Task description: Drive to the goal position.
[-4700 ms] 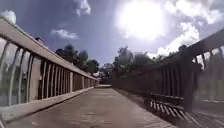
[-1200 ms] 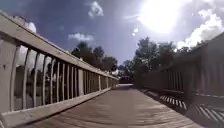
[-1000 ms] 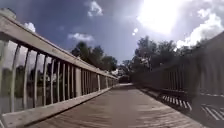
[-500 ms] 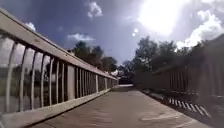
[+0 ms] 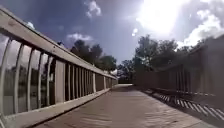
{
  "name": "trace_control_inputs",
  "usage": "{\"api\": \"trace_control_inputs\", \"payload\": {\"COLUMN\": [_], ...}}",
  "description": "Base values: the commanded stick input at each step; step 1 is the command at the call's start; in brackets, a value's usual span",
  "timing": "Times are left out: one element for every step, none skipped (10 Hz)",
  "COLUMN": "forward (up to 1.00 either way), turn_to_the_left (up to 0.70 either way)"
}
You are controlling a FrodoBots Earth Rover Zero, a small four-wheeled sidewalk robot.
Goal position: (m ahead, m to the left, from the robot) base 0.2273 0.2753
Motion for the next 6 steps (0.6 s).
{"api": "trace_control_inputs", "payload": {"forward": [0.70,0.70,0.70,0.70,0.70,0.70], "turn_to_the_left": [0.00,0.00,0.00,0.00,0.00,0.00]}}
